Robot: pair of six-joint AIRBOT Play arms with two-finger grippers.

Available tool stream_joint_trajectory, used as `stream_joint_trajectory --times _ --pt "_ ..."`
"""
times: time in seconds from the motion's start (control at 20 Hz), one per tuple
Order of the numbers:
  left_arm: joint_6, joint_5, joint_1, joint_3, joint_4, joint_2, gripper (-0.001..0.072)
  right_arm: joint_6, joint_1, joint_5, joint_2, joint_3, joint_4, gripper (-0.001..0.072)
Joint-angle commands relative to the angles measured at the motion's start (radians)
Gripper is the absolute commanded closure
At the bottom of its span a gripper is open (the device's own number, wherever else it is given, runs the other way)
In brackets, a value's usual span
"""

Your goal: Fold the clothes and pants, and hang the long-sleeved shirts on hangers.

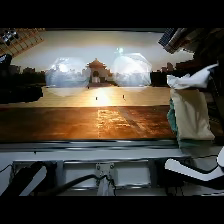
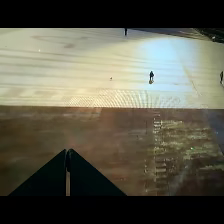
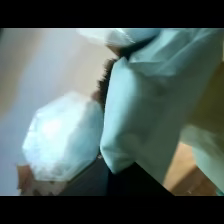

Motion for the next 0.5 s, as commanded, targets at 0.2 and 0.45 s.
stream_joint_trajectory --times 0.2,0.45 --pt "0.0 0.0 0.001 0.0 0.0 0.0 0.0691 0.05 -0.149 0.058 0.268 -0.275 -0.193 0.0696" --pt "0.0 0.0 0.001 0.0 0.0 0.0 0.0691 -0.084 -0.319 0.162 0.367 -0.347 -0.236 0.0696"
